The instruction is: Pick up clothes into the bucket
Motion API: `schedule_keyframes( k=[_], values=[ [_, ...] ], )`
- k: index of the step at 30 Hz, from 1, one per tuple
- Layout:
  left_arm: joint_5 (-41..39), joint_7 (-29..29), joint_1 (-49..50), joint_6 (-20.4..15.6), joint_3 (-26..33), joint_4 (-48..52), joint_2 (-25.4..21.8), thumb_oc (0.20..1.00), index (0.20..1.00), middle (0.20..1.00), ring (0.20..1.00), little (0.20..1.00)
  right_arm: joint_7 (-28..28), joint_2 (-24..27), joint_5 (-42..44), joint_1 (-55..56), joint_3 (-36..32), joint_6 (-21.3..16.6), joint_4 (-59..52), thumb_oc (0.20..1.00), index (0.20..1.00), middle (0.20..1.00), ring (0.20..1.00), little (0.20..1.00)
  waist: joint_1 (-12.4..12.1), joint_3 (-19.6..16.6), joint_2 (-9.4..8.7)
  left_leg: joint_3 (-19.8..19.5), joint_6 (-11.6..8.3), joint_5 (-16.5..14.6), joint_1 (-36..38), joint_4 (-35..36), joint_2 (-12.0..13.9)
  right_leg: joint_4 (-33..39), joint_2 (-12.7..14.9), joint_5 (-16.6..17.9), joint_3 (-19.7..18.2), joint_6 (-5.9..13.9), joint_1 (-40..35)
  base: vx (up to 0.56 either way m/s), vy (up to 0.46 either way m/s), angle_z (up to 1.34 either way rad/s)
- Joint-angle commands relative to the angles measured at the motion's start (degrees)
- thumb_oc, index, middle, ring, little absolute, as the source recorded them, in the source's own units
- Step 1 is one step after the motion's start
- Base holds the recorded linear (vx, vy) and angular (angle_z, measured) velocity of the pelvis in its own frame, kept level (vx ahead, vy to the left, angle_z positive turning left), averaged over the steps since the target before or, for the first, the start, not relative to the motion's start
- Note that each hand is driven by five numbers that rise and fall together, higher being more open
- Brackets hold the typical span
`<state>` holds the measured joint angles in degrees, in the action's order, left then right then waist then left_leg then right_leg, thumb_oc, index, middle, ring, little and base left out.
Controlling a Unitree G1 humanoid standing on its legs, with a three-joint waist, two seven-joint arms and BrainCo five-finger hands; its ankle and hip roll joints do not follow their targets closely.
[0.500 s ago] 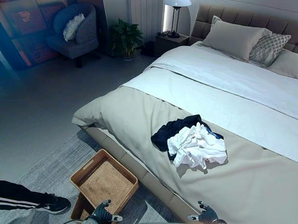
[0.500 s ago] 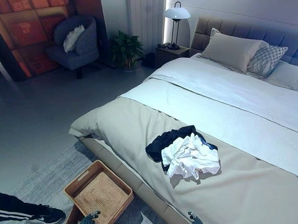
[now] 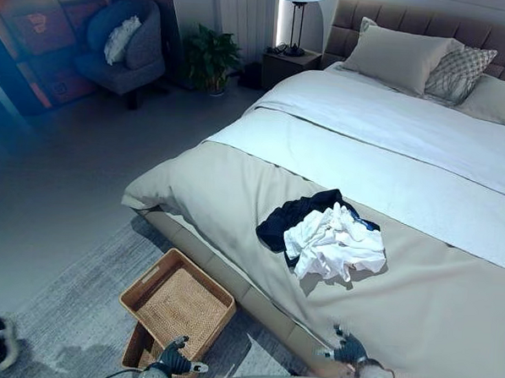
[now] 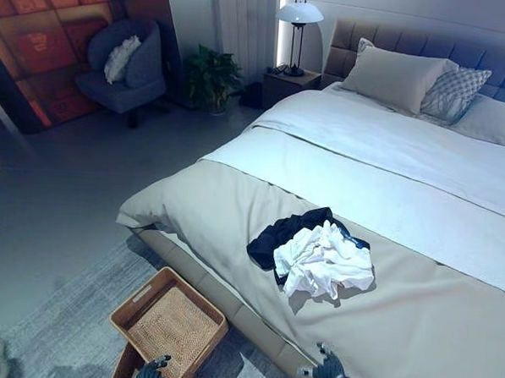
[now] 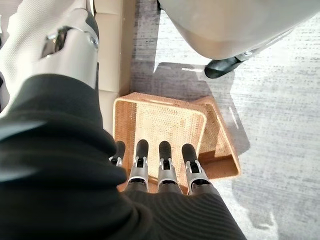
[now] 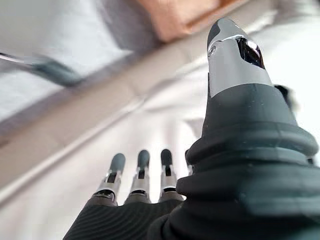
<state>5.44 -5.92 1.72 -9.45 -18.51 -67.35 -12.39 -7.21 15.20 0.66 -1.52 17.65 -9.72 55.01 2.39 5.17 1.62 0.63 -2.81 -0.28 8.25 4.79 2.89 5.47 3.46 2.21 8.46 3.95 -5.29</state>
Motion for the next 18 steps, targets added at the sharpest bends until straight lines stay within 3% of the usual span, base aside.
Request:
schedule_keyframes(
  k=[1,4,6,8,13,18],
  values=[
    [-0.4,-1.0,-2.9,-2.2,-1.3,-1.3,2.9,1.000,1.000,1.000,1.000,1.000,-3.3,1.3,0.4,-8.3,0.3,-3.9,-3.6,1.000,1.000,1.000,1.000,1.000,0.6,2.2,-3.73,-2.0,0.42,-1.9,-3.7,-4.0,-2.8,-3.1,2.5,-3.5,1.5,2.60,-1.6,0.00,0.000,0.00],
    [-0.7,-2.1,-3.6,-2.5,-1.3,-0.5,2.5,1.000,1.000,1.000,1.000,1.000,-7.8,4.5,-1.9,-11.7,-2.5,-4.6,-12.5,1.000,1.000,1.000,1.000,1.000,0.4,3.3,-3.60,-2.6,0.54,-1.6,-5.0,-4.1,-2.9,-4.4,2.7,-3.7,2.0,2.60,-0.2,-0.02,0.001,0.03],
    [-0.8,-2.5,-3.9,-2.5,-1.4,0.0,2.5,1.000,1.000,1.000,1.000,1.000,-9.2,5.2,-2.6,-12.7,-3.4,-4.5,-14.1,1.000,1.000,1.000,1.000,1.000,0.3,3.8,-3.51,-2.8,0.59,-1.5,-5.5,-4.1,-3.0,-4.8,2.8,-3.8,2.2,2.60,0.4,-0.04,0.003,0.06],
    [-1.2,-3.5,-4.7,-2.7,-2.1,1.5,2.1,1.000,1.000,1.000,1.000,1.000,-14.2,7.1,-4.7,-16.0,-6.4,-4.3,-15.8,1.000,1.000,1.000,1.000,1.000,0.1,5.4,-3.05,-3.6,0.76,-1.0,-7.1,-4.4,-3.2,-6.5,3.0,-4.0,2.8,2.48,2.5,-0.08,0.006,0.08],
    [-1.8,-4.8,-6.6,-2.8,-3.4,3.0,2.0,1.000,1.000,1.000,1.000,1.000,-20.1,9.3,-5.7,-20.5,-8.9,-3.9,-13.2,1.000,1.000,1.000,1.000,1.000,-0.4,8.1,-2.13,-4.9,0.88,0.1,-10.3,-4.9,-3.4,-9.3,3.5,-4.6,3.7,2.26,6.1,-0.10,0.002,0.15],
    [-2.9,-7.0,-9.1,-3.3,-6.4,5.1,2.2,1.000,1.000,1.000,1.000,1.000,-28.6,13.4,-6.8,-27.1,-10.7,-2.6,-5.9,1.000,1.000,1.000,1.000,1.000,-0.6,12.2,0.43,-7.3,1.26,2.2,-14.5,-4.7,-3.9,-14.6,4.8,-6.0,4.7,1.70,12.7,-0.07,0.017,0.19]
  ],
)
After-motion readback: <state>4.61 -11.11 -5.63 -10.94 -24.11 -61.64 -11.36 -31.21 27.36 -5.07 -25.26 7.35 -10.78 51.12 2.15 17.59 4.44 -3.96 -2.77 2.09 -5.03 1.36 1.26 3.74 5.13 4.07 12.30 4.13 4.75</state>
